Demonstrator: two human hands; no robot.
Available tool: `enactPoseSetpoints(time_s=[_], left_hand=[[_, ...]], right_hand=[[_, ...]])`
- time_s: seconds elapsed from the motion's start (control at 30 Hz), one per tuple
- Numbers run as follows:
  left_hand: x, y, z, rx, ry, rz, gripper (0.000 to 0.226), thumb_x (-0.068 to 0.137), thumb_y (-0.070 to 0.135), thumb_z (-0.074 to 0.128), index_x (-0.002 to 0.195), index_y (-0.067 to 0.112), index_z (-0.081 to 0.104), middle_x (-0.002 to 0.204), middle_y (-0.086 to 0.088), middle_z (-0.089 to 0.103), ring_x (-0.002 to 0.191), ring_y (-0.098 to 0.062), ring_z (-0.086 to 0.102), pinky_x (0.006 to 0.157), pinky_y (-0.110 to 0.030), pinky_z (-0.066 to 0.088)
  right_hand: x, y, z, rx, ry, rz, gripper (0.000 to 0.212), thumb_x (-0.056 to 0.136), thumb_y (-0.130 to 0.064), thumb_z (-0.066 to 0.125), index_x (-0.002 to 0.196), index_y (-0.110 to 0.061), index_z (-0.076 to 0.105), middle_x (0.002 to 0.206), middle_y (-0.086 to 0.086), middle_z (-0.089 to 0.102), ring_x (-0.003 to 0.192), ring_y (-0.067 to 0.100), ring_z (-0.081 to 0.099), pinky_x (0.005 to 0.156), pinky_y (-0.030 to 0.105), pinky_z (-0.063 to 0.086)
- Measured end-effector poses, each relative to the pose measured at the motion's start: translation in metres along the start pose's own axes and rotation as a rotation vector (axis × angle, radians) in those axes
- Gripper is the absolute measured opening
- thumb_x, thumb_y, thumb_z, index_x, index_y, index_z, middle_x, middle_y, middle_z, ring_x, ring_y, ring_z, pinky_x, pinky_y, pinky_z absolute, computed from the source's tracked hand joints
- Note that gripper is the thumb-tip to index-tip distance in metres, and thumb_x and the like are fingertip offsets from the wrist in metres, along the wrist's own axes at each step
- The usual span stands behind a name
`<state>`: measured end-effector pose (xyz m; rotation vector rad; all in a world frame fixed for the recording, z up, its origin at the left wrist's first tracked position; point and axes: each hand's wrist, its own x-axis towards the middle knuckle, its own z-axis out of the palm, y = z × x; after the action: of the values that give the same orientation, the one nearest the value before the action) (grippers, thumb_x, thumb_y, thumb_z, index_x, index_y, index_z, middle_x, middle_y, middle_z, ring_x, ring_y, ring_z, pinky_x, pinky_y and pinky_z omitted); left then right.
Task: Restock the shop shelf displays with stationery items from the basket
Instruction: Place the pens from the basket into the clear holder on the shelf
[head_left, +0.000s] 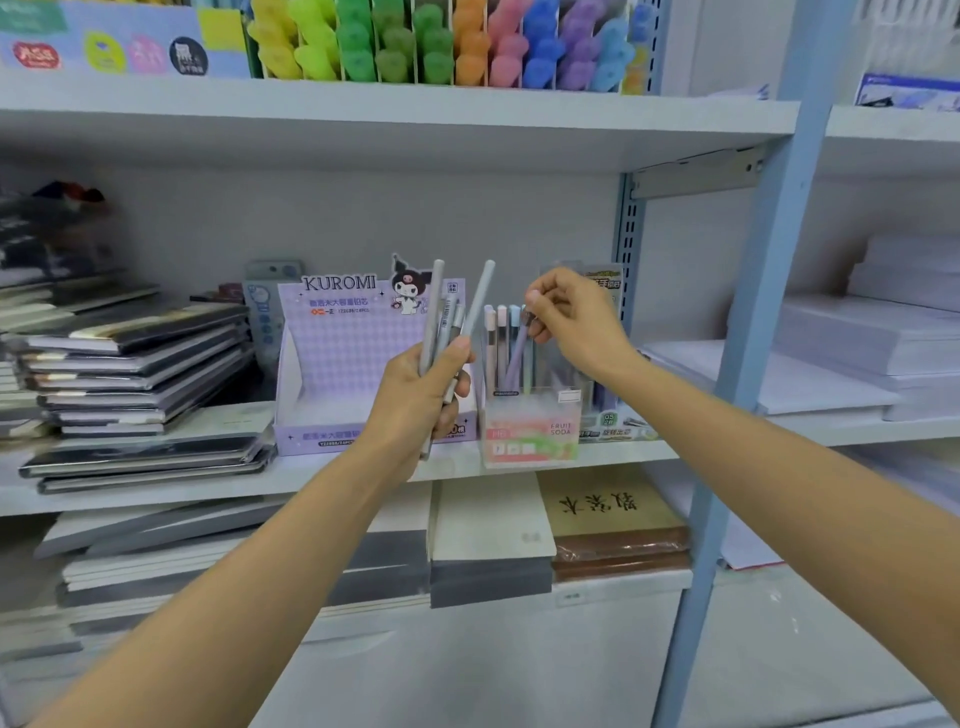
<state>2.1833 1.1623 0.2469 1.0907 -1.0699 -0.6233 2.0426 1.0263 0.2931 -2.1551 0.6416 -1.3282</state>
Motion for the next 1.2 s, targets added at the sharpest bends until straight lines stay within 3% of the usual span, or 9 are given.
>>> enactPoseSetpoints(time_s=[0.2,0.33,0.43,0.53,0.63,0.73,0.97,1.07,1.2], left_hand=[[0.008,-0.006,-0.003,-0.016,0.010,-0.004,0.025,0.093,0.039,0.060,0.091,0.014,0.062,0.060,0.003,0.052,0.036,-0.008,0.032,0.035,-0.019,0.030],[0.007,-0.006,-0.004,-0.020,0.016,-0.015,0.026,0.092,0.038,0.061,0.093,0.012,0.062,0.060,0.004,0.052,0.037,-0.009,0.031,0.035,-0.019,0.030],[0.006,-0.004,-0.004,-0.014,0.021,-0.019,0.028,0.092,0.038,0.062,0.096,0.010,0.062,0.059,0.004,0.053,0.038,-0.009,0.031,0.036,-0.019,0.030],[0.004,-0.002,-0.004,-0.013,0.022,-0.016,0.027,0.091,0.035,0.064,0.097,0.009,0.061,0.059,0.004,0.053,0.037,-0.009,0.031,0.035,-0.019,0.030],[0.002,0.002,-0.004,-0.006,0.015,-0.013,0.024,0.090,0.033,0.066,0.093,0.010,0.061,0.059,0.003,0.053,0.037,-0.010,0.030,0.035,-0.019,0.029],[0.000,0.003,-0.002,0.021,-0.002,-0.016,0.024,0.087,0.033,0.070,0.084,0.011,0.060,0.059,0.001,0.053,0.038,-0.011,0.029,0.035,-0.019,0.028],[-0.003,0.012,-0.010,-0.111,0.049,-0.098,0.026,0.073,0.023,0.080,0.093,0.011,0.070,0.059,-0.001,0.041,0.036,-0.008,0.024,0.034,-0.018,0.024],[-0.005,0.018,-0.008,-0.261,0.122,-0.069,0.030,0.061,0.032,0.081,0.085,0.015,0.071,0.069,0.000,0.062,0.035,-0.006,0.026,0.033,-0.017,0.024],[-0.008,0.024,0.002,-0.381,0.162,-0.032,0.023,0.070,0.026,0.080,0.088,0.016,0.068,0.090,-0.004,0.075,0.034,-0.005,0.025,0.033,-0.017,0.024]], right_hand=[[0.011,0.003,0.001,-0.090,-0.090,-0.044,0.008,0.097,-0.010,0.055,0.099,-0.003,0.058,0.082,0.011,0.069,0.074,0.025,0.068,0.073,0.036,0.059],[0.012,0.001,0.009,-0.059,-0.065,-0.061,0.009,0.092,-0.010,0.063,0.095,-0.012,0.055,0.073,0.002,0.067,0.065,0.015,0.065,0.064,0.026,0.056],[0.014,0.001,0.011,-0.208,-0.051,-0.060,0.005,0.088,-0.013,0.070,0.089,-0.009,0.066,0.080,0.002,0.067,0.068,0.011,0.060,0.067,0.023,0.049],[0.011,-0.003,0.009,-0.362,-0.084,-0.085,0.015,0.092,-0.020,0.064,0.100,-0.009,0.072,0.084,-0.001,0.065,0.067,0.000,0.050,0.060,0.006,0.035],[0.006,-0.016,0.004,-0.063,-0.013,-0.012,0.027,0.099,-0.025,0.053,0.117,-0.009,0.064,0.092,-0.002,0.063,0.073,0.007,0.054,0.065,0.011,0.042],[0.001,-0.028,-0.006,0.384,-0.161,0.064,0.028,0.098,-0.018,0.054,0.123,-0.005,0.058,0.096,0.008,0.063,0.068,0.012,0.061,0.063,0.020,0.053],[-0.009,-0.026,-0.029,0.530,-0.158,0.084,0.006,0.087,0.001,0.064,0.090,-0.004,0.066,0.071,0.005,0.068,0.062,0.012,0.065,0.065,0.020,0.056],[-0.019,-0.022,-0.035,0.426,-0.294,0.087,0.008,0.086,-0.003,0.068,0.093,-0.002,0.067,0.073,0.004,0.071,0.066,0.013,0.066,0.065,0.020,0.056],[-0.037,-0.023,-0.033,0.383,-0.501,0.111,0.018,0.084,-0.004,0.071,0.100,0.000,0.065,0.084,0.012,0.070,0.074,0.022,0.069,0.070,0.026,0.057]])
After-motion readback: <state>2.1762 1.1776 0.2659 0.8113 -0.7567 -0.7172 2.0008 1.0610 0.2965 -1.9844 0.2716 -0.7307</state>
